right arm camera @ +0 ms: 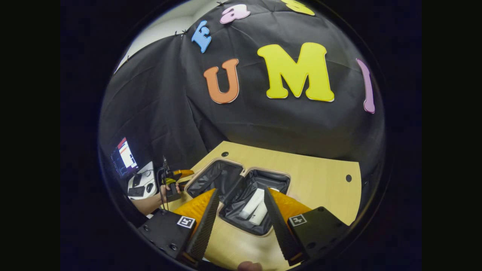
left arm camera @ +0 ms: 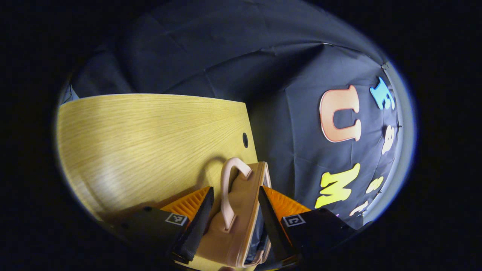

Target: First open the suitcase, pack the skin care products into it, and then close the suitcase.

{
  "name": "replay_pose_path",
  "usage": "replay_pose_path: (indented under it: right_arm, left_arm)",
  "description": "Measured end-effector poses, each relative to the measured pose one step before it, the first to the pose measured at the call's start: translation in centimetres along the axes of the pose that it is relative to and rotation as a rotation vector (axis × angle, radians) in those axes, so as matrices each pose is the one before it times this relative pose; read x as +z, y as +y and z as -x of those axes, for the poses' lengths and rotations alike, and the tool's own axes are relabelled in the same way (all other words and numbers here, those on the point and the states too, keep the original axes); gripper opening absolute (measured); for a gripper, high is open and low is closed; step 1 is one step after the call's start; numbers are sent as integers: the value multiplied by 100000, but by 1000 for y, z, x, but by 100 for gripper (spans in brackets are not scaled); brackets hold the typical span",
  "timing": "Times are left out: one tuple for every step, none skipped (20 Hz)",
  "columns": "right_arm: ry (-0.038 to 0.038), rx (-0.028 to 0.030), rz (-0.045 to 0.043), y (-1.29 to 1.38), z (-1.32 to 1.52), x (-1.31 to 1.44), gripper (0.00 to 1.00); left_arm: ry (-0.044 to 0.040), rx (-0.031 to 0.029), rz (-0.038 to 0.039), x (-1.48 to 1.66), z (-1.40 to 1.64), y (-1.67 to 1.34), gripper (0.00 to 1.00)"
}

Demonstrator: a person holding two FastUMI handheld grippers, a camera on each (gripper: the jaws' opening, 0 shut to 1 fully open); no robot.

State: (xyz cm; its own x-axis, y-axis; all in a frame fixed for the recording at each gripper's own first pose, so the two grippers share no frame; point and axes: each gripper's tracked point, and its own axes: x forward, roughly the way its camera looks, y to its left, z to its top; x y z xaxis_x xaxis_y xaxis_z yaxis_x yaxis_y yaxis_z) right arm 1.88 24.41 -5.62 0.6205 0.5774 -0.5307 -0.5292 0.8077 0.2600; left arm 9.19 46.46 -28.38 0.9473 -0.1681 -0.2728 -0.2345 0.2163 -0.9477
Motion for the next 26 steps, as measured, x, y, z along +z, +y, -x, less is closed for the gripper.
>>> replay_pose_path:
  right_arm:
    - [-136,132,-846,30,-55,-151,72]
    - [-160,379,-970,141,-23,44,72]
    - [-134,-180,-595,-67,137,-9,72]
    - [-533,-298,-267,-81,296,60,72]
    - [-801,-910,-309,-202,47,7,72]
    - [-768,-671,-609,-212,208,-13,72]
    - [-679,-1027,-713,-226,282,-89,72]
    - [-877,-465,-983,-277,267,19,72]
    - [-1094,-495,-1316,-219,230,22,72]
    - [-959,-376,-1434,-243,296,83,72]
    - [-979,-673,-1179,-340,278,-35,72]
    - [-1203,-889,-89,-415,346,83,72]
    - [-1526,-488,560,-269,225,78,71]
    - [-1276,-503,790,-279,332,153,72]
    - [-1545,192,368,-117,445,224,72]
    - [-1943,115,47,-166,402,420,72]
    - [-1974,-28,-459,-294,441,285,72]
    - [-2066,-137,-913,-298,442,435,72]
    - [-1649,-642,-533,-391,522,246,72]
    - [-1592,-1178,617,-564,625,188,72]
    - [-2610,-1940,1511,-741,623,386,72]
    - [-3180,-2018,2011,-715,765,734,70]
    - [-3024,-2737,2318,-922,749,450,72]
    - [-2905,-2719,1846,-799,753,572,71]
    - [-2604,-1953,573,-515,506,470,71]
    - [-1895,-994,-897,-435,548,479,70]
  left_arm:
    - [-191,-86,1649,266,-706,-3,74]
    - [16,-324,1818,132,-542,19,82]
    - [-183,-913,2496,274,-329,-159,67]
    - [-230,256,2219,103,-122,57,61]
    - [368,979,525,10,-452,162,58]
    - [589,1179,-313,-209,-199,199,51]
    - [1116,911,-559,-277,-258,-122,47]
    - [298,866,-559,-56,132,-120,41]
    - [222,831,-317,66,-103,-147,34]
    - [61,621,-28,-44,147,-255,28]
    - [-791,184,17,70,107,-624,24]
    - [-901,-1422,-898,41,453,-1205,22]
    - [-1094,-1356,-1368,70,388,-1343,22]
    - [-810,-1536,-1789,64,504,-1579,22]
    - [-415,-1683,-2390,14,177,-1686,22]
    - [298,-1545,-3454,-239,331,-1855,22]
    - [187,-1054,-5193,-386,289,-1910,22]
    - [452,-1637,-5987,-538,203,-1962,22]
    - [602,-2209,-5361,-536,216,-2302,22]
    - [175,-2568,-4420,-454,185,-2500,22]
    - [-32,-3364,-3107,-486,-230,-2604,22]
    - [682,-3540,-2113,-764,-272,-2771,22]
    - [696,-3086,-2154,-927,-390,-2575,22]
    - [837,-2141,-2618,-1111,-444,-2250,22]
    - [524,-1797,-3880,-1402,-587,-2375,22]
    - [929,-1054,-4645,-1683,-522,-2092,22]
